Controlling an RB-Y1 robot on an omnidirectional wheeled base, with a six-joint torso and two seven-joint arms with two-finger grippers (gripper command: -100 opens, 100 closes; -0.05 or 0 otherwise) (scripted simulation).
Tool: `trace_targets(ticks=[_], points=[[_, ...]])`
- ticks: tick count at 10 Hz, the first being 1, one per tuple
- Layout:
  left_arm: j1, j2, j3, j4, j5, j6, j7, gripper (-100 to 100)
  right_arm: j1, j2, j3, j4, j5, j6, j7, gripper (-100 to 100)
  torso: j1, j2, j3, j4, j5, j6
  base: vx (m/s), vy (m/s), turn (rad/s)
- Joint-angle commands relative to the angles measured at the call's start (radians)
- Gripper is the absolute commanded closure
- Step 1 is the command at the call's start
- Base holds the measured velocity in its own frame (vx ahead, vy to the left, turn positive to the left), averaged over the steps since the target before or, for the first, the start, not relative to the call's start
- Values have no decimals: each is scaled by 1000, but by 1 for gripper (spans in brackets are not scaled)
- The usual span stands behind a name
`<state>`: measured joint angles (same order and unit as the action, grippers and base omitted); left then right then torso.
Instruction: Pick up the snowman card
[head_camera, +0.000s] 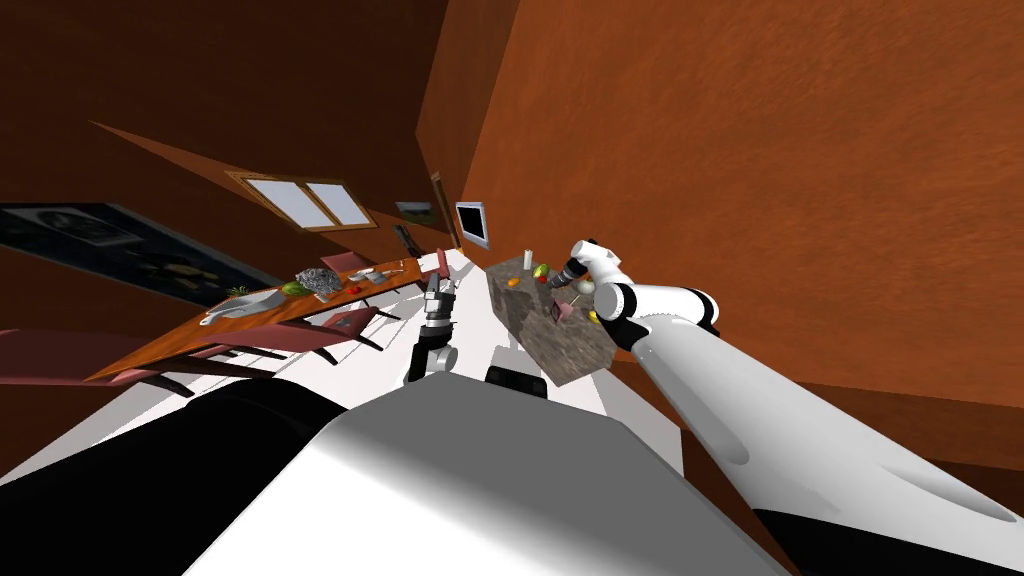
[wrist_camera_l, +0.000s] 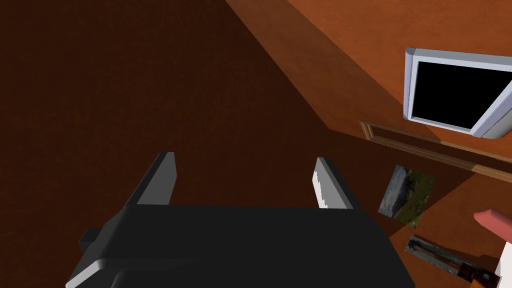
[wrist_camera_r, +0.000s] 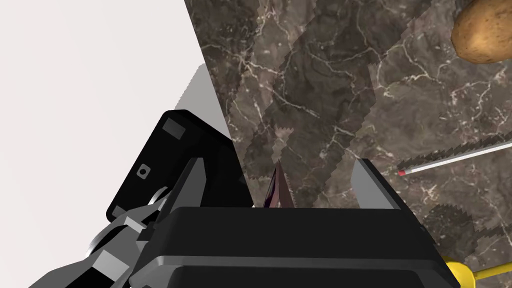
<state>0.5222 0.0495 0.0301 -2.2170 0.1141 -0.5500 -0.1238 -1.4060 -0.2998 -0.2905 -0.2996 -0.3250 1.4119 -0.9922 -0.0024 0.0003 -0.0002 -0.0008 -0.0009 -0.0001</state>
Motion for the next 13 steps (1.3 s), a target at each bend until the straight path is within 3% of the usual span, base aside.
trace_targets(ticks=[1,5,7,9,10,12,13], points=[[0,0,0,0,0,0,0,0,-15,-2,-1,36,-1,-2,-1,-100,0,0,0,0,0,0,5,-13,22],[0,0,0,0,0,0,0,0,-62,-15,-9,158,-13,62,-24,-100,-1,0,0,0,0,0,11,-31,-106],[0,0,0,0,0,0,0,0,-62,-15,-9,158,-13,62,-24,-100,-1,0,0,0,0,0,5,-18,-12],[0,0,0,0,0,0,0,0,-69,-18,-10,189,-14,77,-30,-100,1,0,0,0,0,0,7,-11,-59],[0,0,0,0,0,0,0,0,-71,-21,-9,234,-15,94,-36,-100,1,0,0,0,0,0,9,-17,-98],[0,0,0,0,0,0,0,0,-64,-18,-9,224,-15,88,-34,-100,0,0,0,0,0,0,2,-14,-19],[0,0,0,0,0,0,0,0,-65,-18,-9,226,-15,90,-35,0,1,0,0,0,0,0,0,0,0]])
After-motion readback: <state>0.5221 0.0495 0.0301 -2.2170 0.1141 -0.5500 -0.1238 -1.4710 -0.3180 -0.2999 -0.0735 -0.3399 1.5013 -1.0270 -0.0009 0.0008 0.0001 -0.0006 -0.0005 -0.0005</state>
